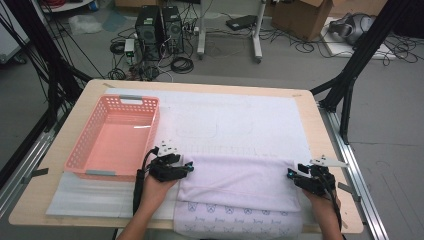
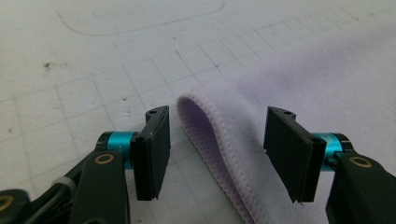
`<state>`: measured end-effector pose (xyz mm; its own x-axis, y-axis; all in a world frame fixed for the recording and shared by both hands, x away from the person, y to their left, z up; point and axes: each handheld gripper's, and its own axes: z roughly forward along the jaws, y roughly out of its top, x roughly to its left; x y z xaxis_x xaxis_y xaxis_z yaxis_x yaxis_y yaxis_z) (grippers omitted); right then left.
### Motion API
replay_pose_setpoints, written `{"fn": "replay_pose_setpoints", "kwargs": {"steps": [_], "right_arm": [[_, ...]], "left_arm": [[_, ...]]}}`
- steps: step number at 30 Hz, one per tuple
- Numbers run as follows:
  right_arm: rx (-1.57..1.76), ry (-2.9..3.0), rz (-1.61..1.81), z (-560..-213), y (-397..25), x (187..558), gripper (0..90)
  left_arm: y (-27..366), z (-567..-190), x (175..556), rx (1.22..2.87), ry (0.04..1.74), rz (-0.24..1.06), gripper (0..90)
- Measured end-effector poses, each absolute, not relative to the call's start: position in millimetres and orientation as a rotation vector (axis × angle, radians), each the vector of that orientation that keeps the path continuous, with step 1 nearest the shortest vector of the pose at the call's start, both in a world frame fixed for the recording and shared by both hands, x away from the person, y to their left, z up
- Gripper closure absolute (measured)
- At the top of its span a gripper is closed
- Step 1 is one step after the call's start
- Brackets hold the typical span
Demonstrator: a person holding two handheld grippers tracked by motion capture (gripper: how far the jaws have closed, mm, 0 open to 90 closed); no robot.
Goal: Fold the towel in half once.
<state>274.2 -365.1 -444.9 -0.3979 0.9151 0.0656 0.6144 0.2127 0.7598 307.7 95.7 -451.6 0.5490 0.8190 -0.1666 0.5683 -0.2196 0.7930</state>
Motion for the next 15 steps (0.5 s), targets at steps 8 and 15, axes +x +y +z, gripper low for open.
{"fn": "replay_pose_setpoints", "kwargs": {"steps": [8, 15], "right_arm": [[1.365, 2.181, 0.972, -444, -351, 275, 81.7], [1.293, 2.157, 0.932, -443, -349, 274, 85.2]], "left_arm": [[84, -451, 301, 1.974, 1.063, 0.376, 83.9], [87, -447, 306, 1.917, 1.133, 0.350, 86.1]]}}
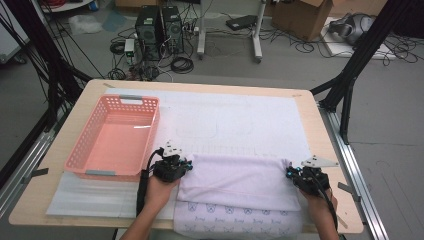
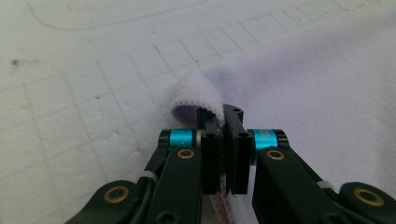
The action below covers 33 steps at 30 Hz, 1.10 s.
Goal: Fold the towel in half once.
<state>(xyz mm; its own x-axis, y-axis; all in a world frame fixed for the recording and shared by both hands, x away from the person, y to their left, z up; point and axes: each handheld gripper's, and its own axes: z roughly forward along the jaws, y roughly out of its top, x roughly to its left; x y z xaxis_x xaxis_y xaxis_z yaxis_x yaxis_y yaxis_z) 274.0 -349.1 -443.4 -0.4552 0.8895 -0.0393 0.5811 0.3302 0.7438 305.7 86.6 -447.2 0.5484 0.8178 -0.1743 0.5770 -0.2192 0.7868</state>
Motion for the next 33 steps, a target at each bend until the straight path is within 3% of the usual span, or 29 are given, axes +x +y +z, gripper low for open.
{"fn": "replay_pose_setpoints", "kwargs": {"steps": [10, 18, 25, 27, 30, 33], "right_arm": [[1.314, 2.052, 0.987, -432, -359, 314, 85.7], [1.313, 2.030, 0.999, -431, -362, 364, 85.4], [1.331, 2.000, 1.006, -421, -354, 392, 84.8], [1.322, 2.021, 0.978, -422, -350, 395, 79.9], [1.370, 2.021, 0.992, -424, -350, 395, 62.7], [1.398, 2.034, 1.061, -422, -354, 390, 61.4]], "left_arm": [[81, -419, 358, 1.825, 1.165, 0.387, 86.2], [78, -419, 401, 1.761, 1.253, 0.421, 86.2], [85, -425, 414, 1.724, 1.278, 0.422, 86.0], [85, -429, 412, 1.756, 1.273, 0.428, 82.7], [86, -426, 404, 1.757, 1.231, 0.453, 71.6], [85, -422, 392, 1.763, 1.162, 0.448, 69.0]]}}
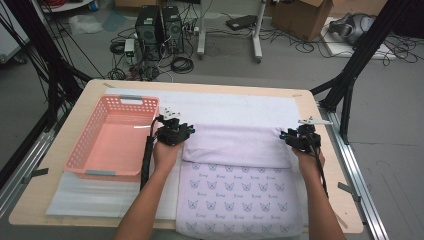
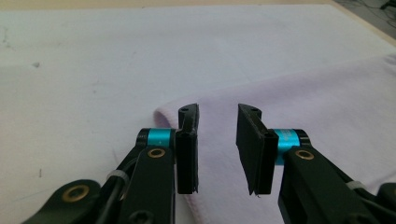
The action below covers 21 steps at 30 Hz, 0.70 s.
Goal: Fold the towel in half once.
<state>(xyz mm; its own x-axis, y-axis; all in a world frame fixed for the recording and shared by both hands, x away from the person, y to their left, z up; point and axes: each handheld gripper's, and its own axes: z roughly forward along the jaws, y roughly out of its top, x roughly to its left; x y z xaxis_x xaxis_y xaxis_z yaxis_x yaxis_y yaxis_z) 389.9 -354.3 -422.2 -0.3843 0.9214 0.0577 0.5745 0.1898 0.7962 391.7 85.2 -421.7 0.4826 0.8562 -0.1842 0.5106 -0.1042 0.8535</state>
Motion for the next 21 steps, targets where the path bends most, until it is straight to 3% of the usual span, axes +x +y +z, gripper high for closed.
{"fn": "replay_pose_setpoints", "kwargs": {"steps": [8, 14, 21], "right_arm": [[1.371, 2.181, 1.090, -424, -355, 369, 60.6], [1.407, 2.200, 1.142, -428, -366, 353, 60.8], [1.384, 2.254, 1.200, -435, -367, 336, 62.4]], "left_arm": [[81, -414, 370, 1.814, 1.066, 0.391, 62.3], [85, -417, 355, 1.805, 1.023, 0.273, 58.6], [90, -420, 340, 1.835, 0.979, 0.268, 55.2]]}}
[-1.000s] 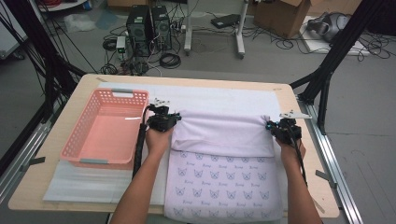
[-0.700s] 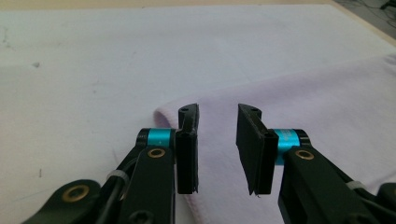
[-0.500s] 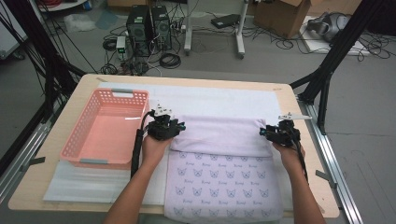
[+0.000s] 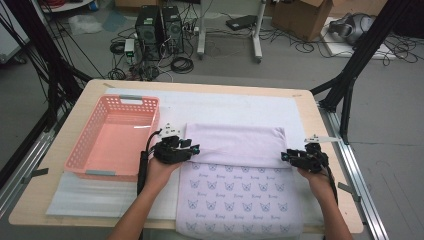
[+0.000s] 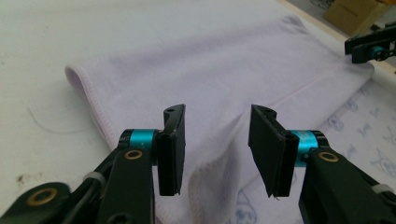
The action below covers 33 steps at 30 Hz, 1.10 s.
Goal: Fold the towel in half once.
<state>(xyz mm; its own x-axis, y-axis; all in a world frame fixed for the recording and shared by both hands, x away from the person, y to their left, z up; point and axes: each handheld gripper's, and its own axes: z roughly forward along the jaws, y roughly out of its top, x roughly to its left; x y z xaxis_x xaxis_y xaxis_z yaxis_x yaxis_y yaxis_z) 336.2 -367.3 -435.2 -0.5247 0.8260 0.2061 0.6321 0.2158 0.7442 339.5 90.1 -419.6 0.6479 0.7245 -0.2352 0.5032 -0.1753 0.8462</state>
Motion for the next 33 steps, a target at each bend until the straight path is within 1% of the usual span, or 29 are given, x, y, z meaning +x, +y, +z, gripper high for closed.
{"fn": "replay_pose_setpoints", "kwargs": {"steps": [2, 3, 5, 6, 7, 8, 9, 10, 14, 20, 24, 33], "right_arm": [[1.368, 2.248, 1.174, -437, -365, 332, 65.9], [1.365, 2.241, 1.165, -438, -365, 330, 69.1], [1.365, 2.236, 1.150, -441, -364, 328, 75.4], [1.365, 2.241, 1.129, -442, -363, 327, 79.3], [1.360, 2.239, 1.121, -442, -363, 326, 81.4], [1.380, 2.242, 1.129, -442, -363, 325, 83.5], [1.380, 2.241, 1.131, -442, -363, 324, 84.5], [1.374, 2.243, 1.136, -441, -363, 323, 85.2], [1.353, 2.202, 1.182, -441, -362, 311, 85.8], [1.332, 2.188, 1.213, -438, -361, 295, 85.6], [1.311, 2.184, 1.228, -435, -361, 282, 85.6], [1.293, 2.168, 1.251, -434, -363, 258, 85.4]], "left_arm": [[91, -424, 336, 1.838, 0.983, 0.272, 55.7], [91, -427, 335, 1.851, 0.992, 0.268, 56.3], [91, -433, 333, 1.877, 1.014, 0.273, 60.2], [91, -435, 332, 1.892, 1.036, 0.275, 67.1], [91, -438, 330, 1.900, 1.064, 0.292, 76.3], [90, -440, 329, 1.904, 1.078, 0.295, 83.1], [90, -441, 328, 1.913, 1.090, 0.295, 84.1], [90, -443, 325, 1.921, 1.088, 0.309, 84.9], [96, -443, 314, 1.857, 1.076, 0.334, 85.5], [106, -440, 300, 1.827, 0.988, 0.340, 85.4], [111, -438, 293, 1.794, 0.960, 0.329, 85.5], [113, -438, 277, 1.781, 0.927, 0.315, 85.2]]}}
